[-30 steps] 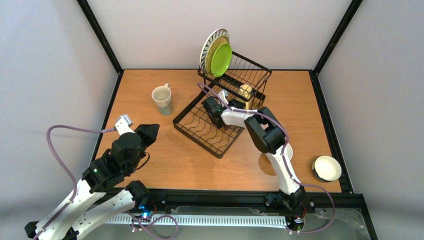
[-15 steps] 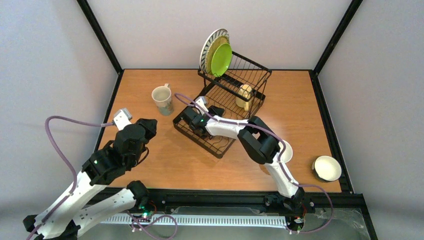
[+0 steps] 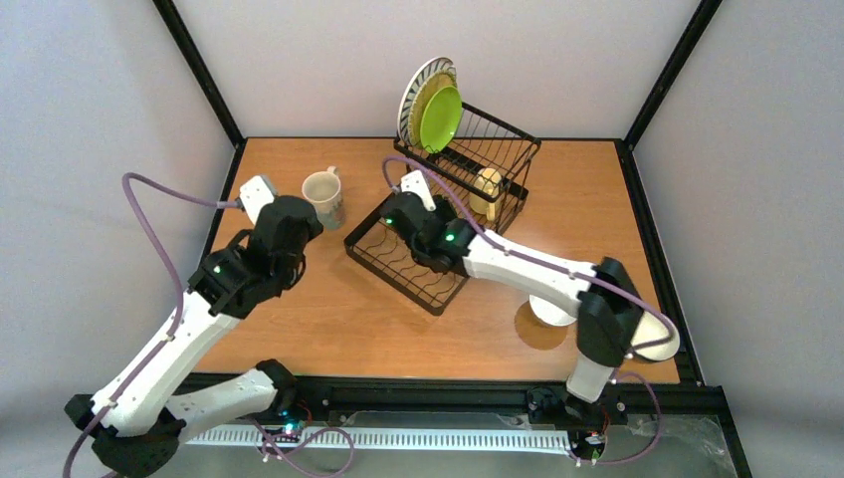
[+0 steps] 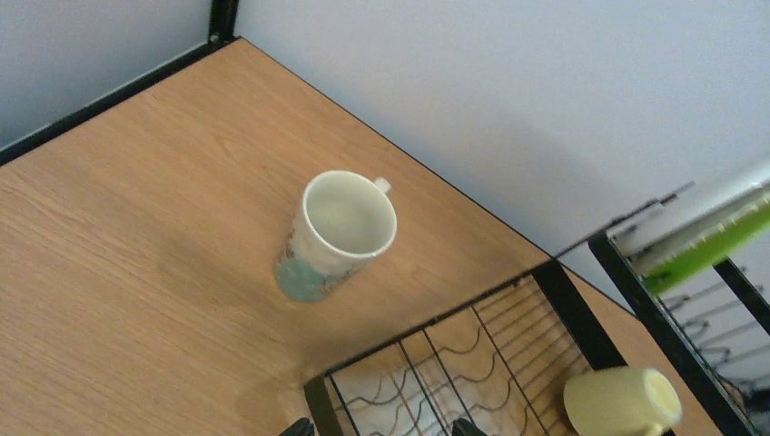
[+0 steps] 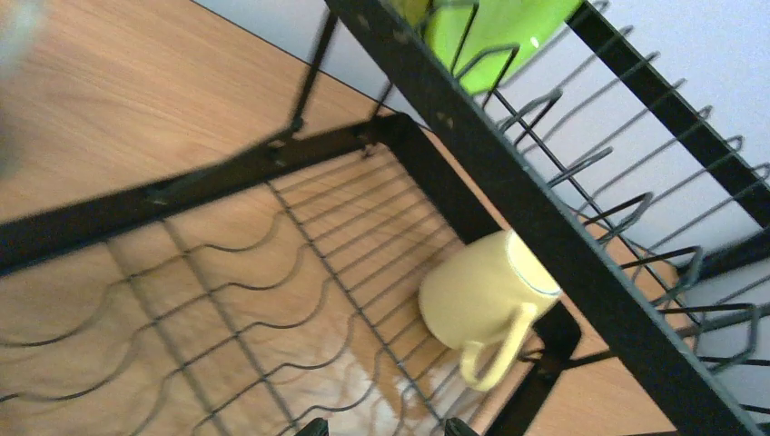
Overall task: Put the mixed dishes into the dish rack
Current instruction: Grab the cup from the center of the board, then pass from the left arm to the right
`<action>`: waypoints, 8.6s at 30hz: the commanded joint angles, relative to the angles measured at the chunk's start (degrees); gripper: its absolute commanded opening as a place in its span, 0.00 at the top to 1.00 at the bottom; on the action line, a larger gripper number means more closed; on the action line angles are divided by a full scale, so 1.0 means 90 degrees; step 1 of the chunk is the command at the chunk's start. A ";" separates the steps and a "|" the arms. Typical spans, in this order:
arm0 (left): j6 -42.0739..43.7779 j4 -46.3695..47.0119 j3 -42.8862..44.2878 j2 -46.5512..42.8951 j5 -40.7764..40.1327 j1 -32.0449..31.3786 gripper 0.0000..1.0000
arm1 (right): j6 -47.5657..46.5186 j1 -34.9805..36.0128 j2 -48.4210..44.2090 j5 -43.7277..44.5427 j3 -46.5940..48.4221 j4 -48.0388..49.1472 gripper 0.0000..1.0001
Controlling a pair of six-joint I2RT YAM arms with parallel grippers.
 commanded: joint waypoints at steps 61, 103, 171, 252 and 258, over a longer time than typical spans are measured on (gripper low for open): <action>0.2121 0.0797 0.2154 0.5298 0.5112 0.4405 0.08 | 0.0293 -0.0303 -0.3458 -0.3090 -0.1045 0.0359 0.07; 0.2452 0.1899 0.0486 0.5180 0.5287 0.4401 1.00 | 0.0411 -0.0346 -0.3373 -0.3356 -0.1031 0.0363 0.07; 0.3615 0.5539 -0.1884 -0.1964 0.9567 0.4304 1.00 | 0.7421 -0.0915 -0.3930 -0.9727 -0.1721 0.1725 0.01; 0.5037 0.5826 -0.2109 -0.1458 0.9865 0.3742 1.00 | 0.9525 0.0043 -0.1768 -1.0400 -0.0455 0.3298 0.39; 0.5040 0.5798 -0.2091 -0.1409 0.9901 0.3709 0.98 | 0.9546 0.0078 -0.1655 -1.0539 -0.0468 0.3541 0.51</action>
